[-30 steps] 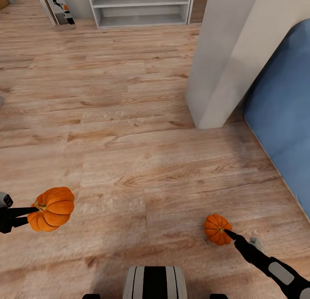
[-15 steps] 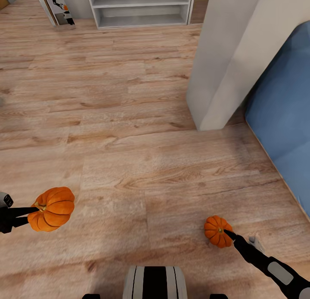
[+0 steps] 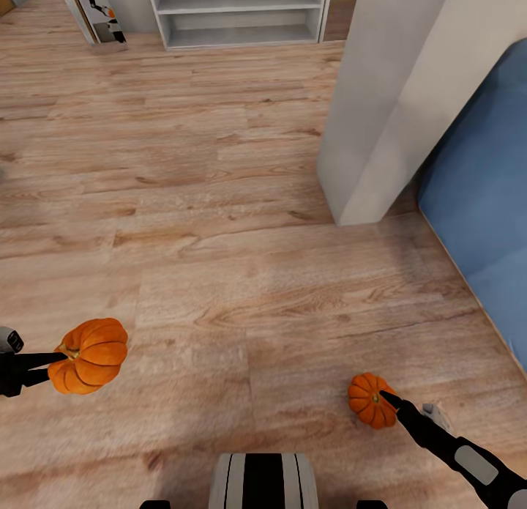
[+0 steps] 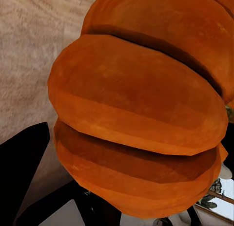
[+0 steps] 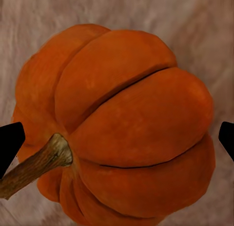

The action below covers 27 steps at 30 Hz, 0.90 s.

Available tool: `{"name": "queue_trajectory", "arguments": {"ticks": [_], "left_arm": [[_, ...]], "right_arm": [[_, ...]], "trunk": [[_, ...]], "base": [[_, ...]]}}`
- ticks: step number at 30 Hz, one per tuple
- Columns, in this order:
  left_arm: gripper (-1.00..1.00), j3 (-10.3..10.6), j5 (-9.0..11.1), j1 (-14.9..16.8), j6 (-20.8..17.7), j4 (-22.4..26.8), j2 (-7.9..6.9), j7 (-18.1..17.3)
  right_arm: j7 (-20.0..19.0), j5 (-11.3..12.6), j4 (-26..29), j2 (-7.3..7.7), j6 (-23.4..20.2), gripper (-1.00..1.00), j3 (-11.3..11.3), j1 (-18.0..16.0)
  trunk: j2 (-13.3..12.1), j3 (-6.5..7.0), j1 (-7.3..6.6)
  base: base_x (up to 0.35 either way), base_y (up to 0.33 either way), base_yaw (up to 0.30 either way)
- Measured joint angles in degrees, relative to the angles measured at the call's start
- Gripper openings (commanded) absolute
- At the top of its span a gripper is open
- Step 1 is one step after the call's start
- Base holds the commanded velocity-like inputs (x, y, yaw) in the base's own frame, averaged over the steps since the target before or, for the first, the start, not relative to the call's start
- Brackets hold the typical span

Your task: Place each of the two pumpkins and all three candles from the living room inside a cabinet in the living room (use any cabinet), then make sure every cabinet is closed, and position the cauldron so it is next to a table in the living room.

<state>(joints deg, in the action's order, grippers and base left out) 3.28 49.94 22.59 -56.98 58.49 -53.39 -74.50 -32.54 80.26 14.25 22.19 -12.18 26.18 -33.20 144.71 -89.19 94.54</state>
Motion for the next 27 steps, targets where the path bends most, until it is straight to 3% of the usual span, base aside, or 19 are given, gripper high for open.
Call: {"name": "queue_trajectory", "arguments": {"ticks": [9,14,27], "left_arm": [[-1.0,0.0,0.0,0.0,0.0,0.0,0.01,0.0],[-1.0,0.0,0.0,0.0,0.0,0.0,0.01,0.0],[-1.0,0.0,0.0,0.0,0.0,0.0,0.01,0.0]], "right_arm": [[0.1,0.0,0.0,0.0,0.0,1.0,0.0,0.0],[0.1,0.0,0.0,0.0,0.0,1.0,0.0,0.0],[-0.1,0.3,0.1,0.0,-0.1,1.0,-0.3,0.0]], "trunk": [[0.0,0.0,0.01],[0.1,-1.1,0.14],[0.1,-1.77,0.21]], "base": [[0.01,0.0,0.0],[0.0,0.0,0.0],[0.0,0.0,0.0]]}}
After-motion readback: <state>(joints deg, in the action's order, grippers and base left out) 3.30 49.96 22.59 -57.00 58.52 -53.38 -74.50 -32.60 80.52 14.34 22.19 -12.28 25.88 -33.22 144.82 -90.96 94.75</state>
